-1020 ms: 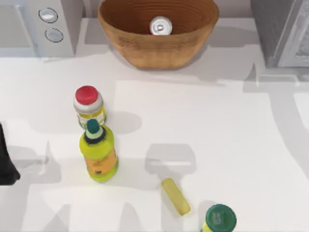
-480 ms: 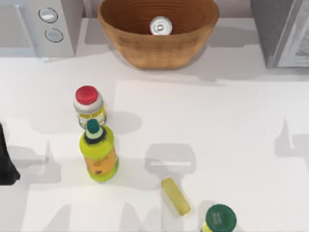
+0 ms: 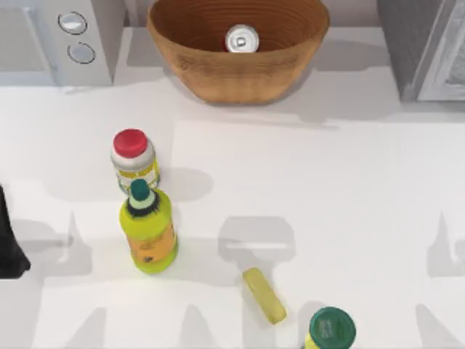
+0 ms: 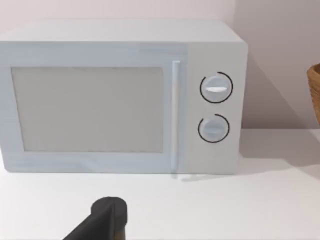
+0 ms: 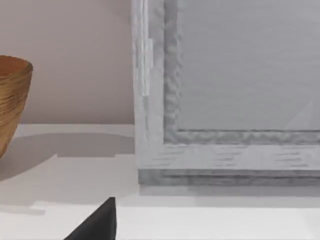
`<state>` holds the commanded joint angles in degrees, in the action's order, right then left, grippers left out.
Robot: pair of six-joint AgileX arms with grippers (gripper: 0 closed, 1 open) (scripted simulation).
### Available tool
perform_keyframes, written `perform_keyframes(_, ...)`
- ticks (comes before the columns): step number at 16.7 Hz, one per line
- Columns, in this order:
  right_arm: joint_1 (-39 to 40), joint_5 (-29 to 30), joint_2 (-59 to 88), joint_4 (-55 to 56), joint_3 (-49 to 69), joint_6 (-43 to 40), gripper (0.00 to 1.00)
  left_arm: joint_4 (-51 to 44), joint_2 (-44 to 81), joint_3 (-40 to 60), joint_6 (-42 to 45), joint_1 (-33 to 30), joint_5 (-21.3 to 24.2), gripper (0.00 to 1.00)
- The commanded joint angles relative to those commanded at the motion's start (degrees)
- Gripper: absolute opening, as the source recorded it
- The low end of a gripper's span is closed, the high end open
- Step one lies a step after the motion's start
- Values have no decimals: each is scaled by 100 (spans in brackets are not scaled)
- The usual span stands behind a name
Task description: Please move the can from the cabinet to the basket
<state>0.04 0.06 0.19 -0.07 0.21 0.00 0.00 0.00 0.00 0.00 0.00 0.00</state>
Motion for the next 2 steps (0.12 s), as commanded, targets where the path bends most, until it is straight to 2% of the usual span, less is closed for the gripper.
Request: perform_keyframes(2,-4,-6,-19,7,-21,0,100,0,0,0,0,0,0,100)
